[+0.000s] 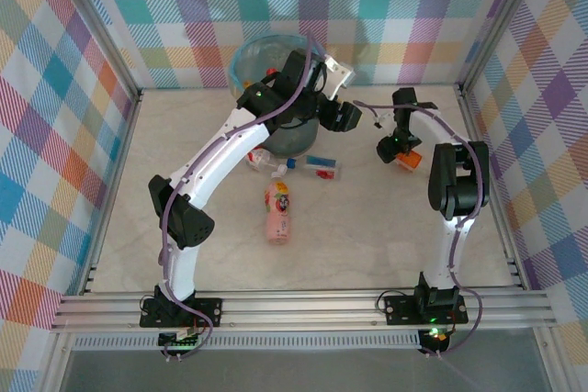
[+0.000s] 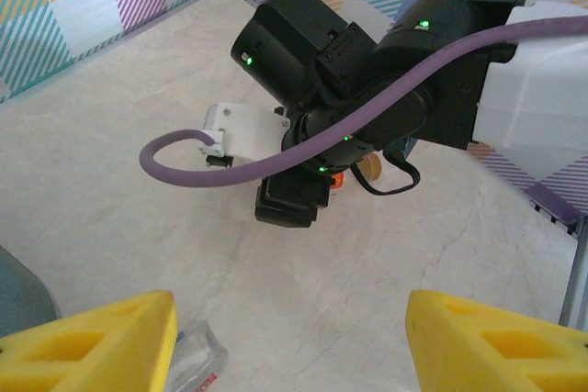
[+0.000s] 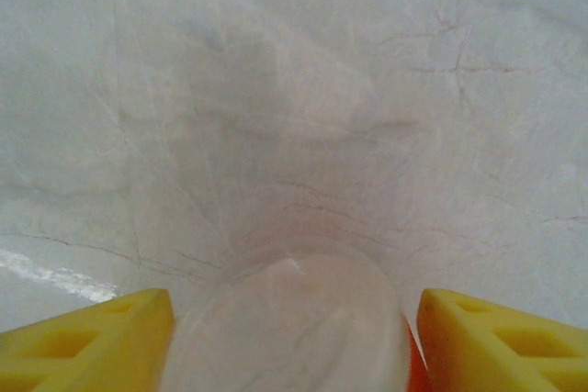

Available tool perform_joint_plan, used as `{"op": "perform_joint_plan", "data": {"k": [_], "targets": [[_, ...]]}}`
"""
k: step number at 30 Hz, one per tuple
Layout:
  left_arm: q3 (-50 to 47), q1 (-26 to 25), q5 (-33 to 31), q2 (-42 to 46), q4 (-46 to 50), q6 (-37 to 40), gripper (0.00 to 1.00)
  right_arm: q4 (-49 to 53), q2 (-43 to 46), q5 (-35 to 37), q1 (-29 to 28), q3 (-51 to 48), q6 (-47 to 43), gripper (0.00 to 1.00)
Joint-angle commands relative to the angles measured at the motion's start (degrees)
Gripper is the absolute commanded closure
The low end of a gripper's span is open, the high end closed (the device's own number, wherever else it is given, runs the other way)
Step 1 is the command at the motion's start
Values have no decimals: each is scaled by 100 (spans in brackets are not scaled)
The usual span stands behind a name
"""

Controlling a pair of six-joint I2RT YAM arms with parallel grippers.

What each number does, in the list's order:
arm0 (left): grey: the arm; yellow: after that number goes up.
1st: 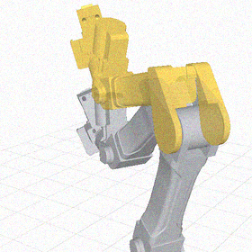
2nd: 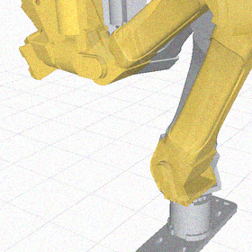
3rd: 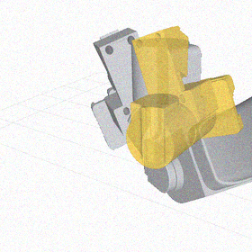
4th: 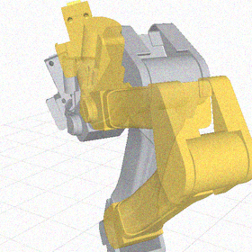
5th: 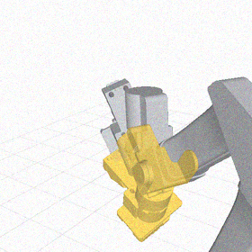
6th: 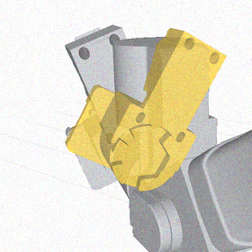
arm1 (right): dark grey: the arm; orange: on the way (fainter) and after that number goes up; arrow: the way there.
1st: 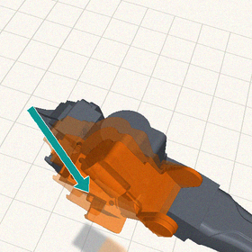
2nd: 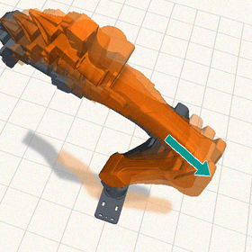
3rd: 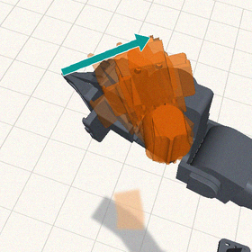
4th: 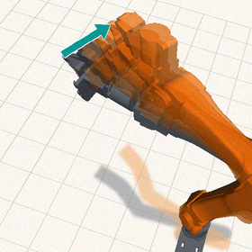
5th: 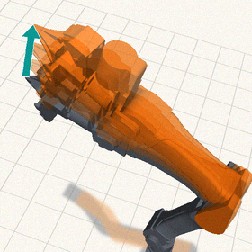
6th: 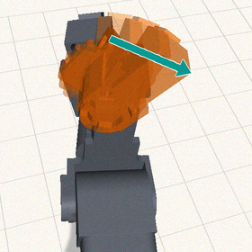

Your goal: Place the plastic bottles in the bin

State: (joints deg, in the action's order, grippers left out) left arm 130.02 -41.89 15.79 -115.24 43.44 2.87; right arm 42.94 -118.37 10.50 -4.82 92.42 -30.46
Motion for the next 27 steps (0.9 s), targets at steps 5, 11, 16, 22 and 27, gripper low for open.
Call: {"op": "perform_joint_plan", "data": {"k": [5, 11, 16, 22, 27], "targets": [[163, -21, -55, 99, -11, 161, 33, 228, 310, -152, 30, 256, 326, 41], [164, -16, -76, 120, 33, 222, 33, 305, 522, -375, 30, 365, 574, 47], [186, -21, -164, 224, -10, 255, 33, 477, 856, -723, 25, 652, 1007, 49], [480, 33, -711, 345, -105, 199, 33, 119, 1889, -1774, 16, 709, 2195, 51], [639, 200, -1224, 494, -319, -5, 34, -621, 2530, -2784, -67, 595, 3271, 54]]}}
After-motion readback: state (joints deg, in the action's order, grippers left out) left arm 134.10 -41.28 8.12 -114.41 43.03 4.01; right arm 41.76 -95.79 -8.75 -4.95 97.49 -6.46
